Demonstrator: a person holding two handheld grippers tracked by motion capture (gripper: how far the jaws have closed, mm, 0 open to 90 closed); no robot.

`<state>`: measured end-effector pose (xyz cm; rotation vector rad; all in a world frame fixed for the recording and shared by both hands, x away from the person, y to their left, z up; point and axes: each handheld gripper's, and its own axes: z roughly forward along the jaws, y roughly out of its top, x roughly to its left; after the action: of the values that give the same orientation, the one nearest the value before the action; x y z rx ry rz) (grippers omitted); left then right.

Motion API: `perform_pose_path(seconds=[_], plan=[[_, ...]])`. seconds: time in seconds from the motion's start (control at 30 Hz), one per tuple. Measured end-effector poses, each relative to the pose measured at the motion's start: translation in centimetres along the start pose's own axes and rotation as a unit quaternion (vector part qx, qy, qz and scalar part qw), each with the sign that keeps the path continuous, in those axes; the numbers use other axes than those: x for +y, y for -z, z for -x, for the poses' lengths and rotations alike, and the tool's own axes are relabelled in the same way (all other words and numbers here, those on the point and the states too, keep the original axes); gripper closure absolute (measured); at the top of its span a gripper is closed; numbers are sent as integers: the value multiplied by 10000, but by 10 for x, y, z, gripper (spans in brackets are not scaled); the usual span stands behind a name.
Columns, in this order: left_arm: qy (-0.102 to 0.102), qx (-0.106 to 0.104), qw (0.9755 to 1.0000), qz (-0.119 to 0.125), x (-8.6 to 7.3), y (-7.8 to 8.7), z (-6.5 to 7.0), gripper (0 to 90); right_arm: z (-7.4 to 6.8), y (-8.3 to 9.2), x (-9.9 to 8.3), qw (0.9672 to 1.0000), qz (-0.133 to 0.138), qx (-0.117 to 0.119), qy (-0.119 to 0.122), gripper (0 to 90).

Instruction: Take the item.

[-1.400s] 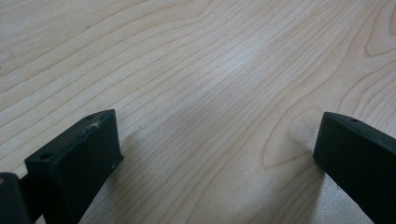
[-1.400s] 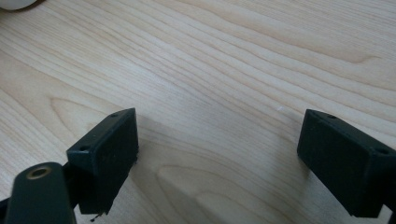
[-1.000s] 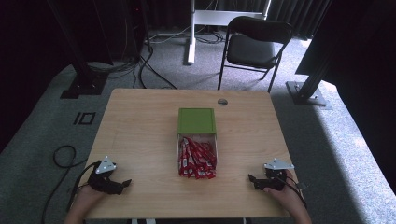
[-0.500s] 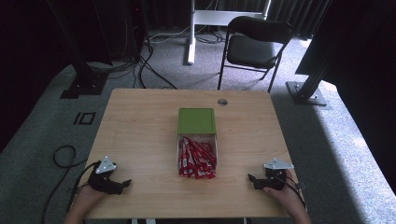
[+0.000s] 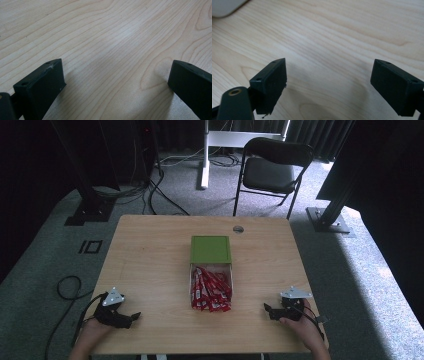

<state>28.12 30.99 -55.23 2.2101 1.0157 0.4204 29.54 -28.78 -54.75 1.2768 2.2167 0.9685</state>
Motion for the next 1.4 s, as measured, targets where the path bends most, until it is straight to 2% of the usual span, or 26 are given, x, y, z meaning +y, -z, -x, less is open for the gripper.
perform_pose_path(seconds=[0.2, 0.7, 1.0, 1.2, 1.4], plan=[[-5, -1, 10000, -1, 0, 0, 0, 14, 0, 7, 15, 9997, 212, 21, -101, 134], [-7, 1, 10000, 1, 0, 0, 0, 15, -9, 18, 59, 9980, 619, 154, 12, 134], [-8, 1, 10000, 0, 0, 0, 0, 15, -23, 21, 89, 9952, 884, 406, 126, 134], [-9, 2, 10000, -1, 0, 0, 0, 15, -34, 22, 102, 9929, 1012, 605, 148, 134], [-9, 1, 10000, -1, 0, 0, 0, 15, -48, 20, 114, 9905, 1093, 786, 287, 135]])
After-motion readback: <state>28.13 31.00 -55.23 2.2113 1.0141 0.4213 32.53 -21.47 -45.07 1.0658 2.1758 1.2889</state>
